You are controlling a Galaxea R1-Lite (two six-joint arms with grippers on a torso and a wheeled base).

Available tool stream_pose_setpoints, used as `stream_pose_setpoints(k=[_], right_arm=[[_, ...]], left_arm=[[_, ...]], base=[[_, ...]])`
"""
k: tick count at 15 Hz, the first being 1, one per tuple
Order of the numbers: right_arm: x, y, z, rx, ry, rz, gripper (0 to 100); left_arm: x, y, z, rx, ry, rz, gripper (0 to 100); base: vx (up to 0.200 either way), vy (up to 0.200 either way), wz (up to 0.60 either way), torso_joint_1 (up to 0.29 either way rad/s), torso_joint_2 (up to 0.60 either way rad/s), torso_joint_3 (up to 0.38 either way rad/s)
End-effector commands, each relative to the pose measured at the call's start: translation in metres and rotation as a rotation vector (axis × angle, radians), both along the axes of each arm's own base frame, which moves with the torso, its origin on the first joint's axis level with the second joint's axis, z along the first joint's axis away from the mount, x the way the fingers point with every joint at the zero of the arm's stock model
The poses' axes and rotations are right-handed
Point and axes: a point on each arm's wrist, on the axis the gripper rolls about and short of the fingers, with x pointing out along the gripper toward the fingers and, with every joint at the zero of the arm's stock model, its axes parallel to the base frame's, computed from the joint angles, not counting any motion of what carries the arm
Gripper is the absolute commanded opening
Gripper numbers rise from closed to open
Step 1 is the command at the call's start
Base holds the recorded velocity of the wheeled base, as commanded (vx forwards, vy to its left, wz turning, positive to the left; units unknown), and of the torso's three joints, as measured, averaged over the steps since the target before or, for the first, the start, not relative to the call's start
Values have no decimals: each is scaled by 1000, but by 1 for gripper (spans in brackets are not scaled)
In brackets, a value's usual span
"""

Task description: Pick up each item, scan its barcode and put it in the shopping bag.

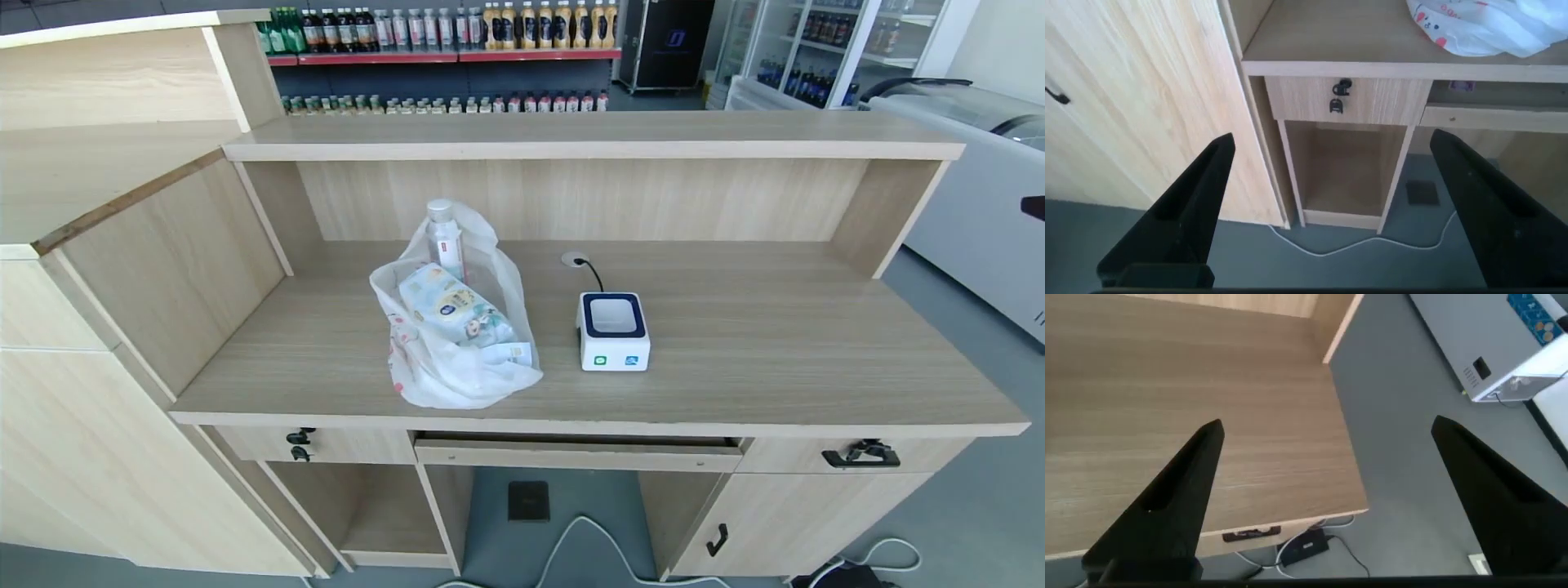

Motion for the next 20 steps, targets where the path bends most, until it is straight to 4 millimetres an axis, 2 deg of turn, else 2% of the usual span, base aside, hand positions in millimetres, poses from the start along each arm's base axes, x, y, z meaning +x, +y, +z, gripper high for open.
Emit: stream_pose_setpoints(k=[1,2,5,6,8,9,10,12,15,16,18,20], right_arm=[[-45,-4,-31,33,4,-94,100],[-69,1,-53,72,-43,-128,100],[-126,24,-111,66,-118,-102,100],[-141,32,-135,81,-103,-73,100],[-175,44,-204,176,-69,-39,100],[-191,49,-228,192,-76,-26,100],[-207,52,-248,233,7,-39,100],[-218,53,-254,224,-71,-5,100],[-218,52,-254,226,-60,10,100],[-210,50,-251,225,5,-29,100],[-219,51,-254,212,-71,30,100],[-219,51,-254,228,-75,31,100]], left_arm=[[0,0,0,0,0,1,100],[0,0,0,0,0,1,100],[0,0,0,0,0,1,100],[0,0,0,0,0,1,100],[0,0,0,0,0,1,100],[0,0,0,0,0,1,100],[0,0,0,0,0,1,100],[0,0,0,0,0,1,100],[0,0,0,0,0,1,100],[0,0,0,0,0,1,100],[0,0,0,0,0,1,100],[0,0,0,0,0,1,100]], base=[[0,0,0,-115,281,188],[0,0,0,-66,168,95],[0,0,0,-15,50,31],[0,0,0,0,0,0],[0,0,0,0,0,0],[0,0,0,0,0,0],[0,0,0,0,0,0],[0,0,0,0,0,0],[0,0,0,0,0,0],[0,0,0,0,0,0],[0,0,0,0,0,0],[0,0,0,0,0,0]])
